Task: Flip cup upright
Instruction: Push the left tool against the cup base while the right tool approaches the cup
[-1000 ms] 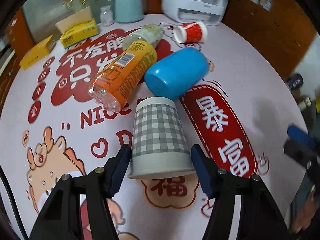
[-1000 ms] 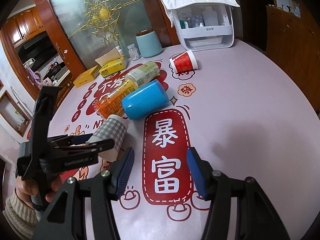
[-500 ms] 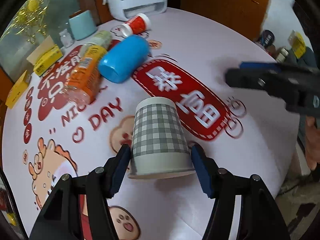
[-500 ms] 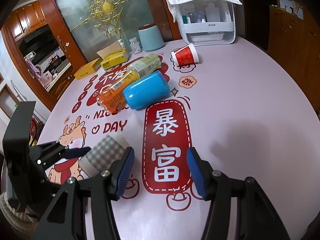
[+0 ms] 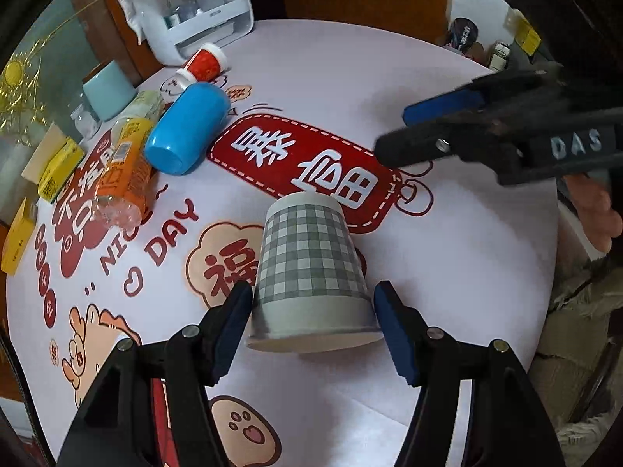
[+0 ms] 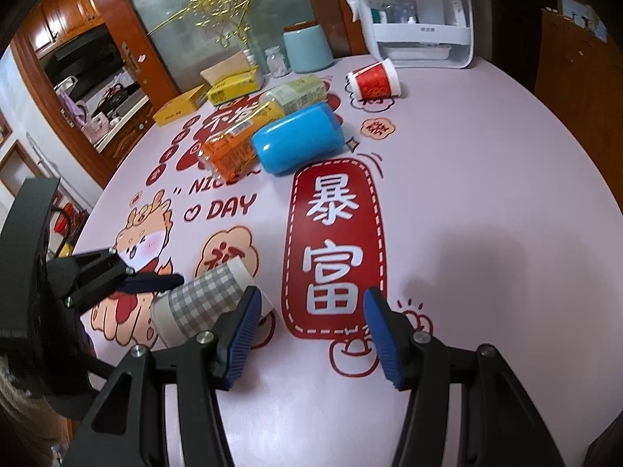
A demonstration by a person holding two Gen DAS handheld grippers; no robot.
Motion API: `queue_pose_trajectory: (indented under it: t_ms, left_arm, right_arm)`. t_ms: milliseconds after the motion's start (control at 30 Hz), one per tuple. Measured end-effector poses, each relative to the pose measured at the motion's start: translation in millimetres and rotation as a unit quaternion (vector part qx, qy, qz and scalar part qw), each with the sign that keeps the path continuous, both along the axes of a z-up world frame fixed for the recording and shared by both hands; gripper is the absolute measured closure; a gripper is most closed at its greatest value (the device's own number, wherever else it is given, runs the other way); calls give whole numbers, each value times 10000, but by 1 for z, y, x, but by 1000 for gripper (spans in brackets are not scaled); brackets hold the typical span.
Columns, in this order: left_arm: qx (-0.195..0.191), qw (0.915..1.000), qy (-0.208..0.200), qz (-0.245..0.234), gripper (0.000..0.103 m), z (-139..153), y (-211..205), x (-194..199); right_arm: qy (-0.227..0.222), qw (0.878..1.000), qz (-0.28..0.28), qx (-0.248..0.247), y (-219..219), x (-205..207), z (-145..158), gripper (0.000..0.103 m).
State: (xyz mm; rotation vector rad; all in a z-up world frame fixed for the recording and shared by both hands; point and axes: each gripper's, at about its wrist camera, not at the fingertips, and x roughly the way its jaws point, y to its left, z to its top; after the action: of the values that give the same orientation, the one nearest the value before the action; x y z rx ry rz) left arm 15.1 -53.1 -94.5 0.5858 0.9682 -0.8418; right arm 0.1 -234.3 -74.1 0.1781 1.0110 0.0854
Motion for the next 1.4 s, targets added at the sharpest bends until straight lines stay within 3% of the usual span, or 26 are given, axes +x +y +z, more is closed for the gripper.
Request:
queue_pose_trajectory:
  t_ms: [133, 367, 667, 967, 1033, 1133, 1200, 1400]
  left_arm:
    - [-2, 9998, 97, 188, 37, -2, 3, 2]
    - [-174, 9985, 266, 452, 23, 4, 8, 4]
    - [-450, 9936, 700, 767, 23, 11, 21, 5]
    - [-626, 9909, 691, 973, 23, 19, 29, -7]
    - [-666, 9900, 704, 1026, 23, 20, 30, -8]
    - [-755, 9876, 819, 1103, 23, 19, 30, -9]
    - [-776, 9865, 866, 1150, 23, 18, 31, -10]
    - [-764, 9847, 903, 1278, 23, 16, 36, -16]
  right_arm:
    - [25, 9997, 216, 83, 4, -1, -2, 48]
    - [11, 9976, 641, 249, 13, -2, -4, 48]
    - [-107, 9913, 1235, 451, 19, -3, 0, 48]
    - [-580, 9793, 1937, -110, 28, -1, 12, 48]
    - [-686, 9711, 2271, -247, 33, -4, 15, 48]
    - [-942, 9488, 2971, -514, 44, -12, 18, 46]
    - [-978, 9318, 3412, -764, 51, -16, 16, 38]
    - [-1053, 8708, 4554, -1525, 64, -26, 8, 38]
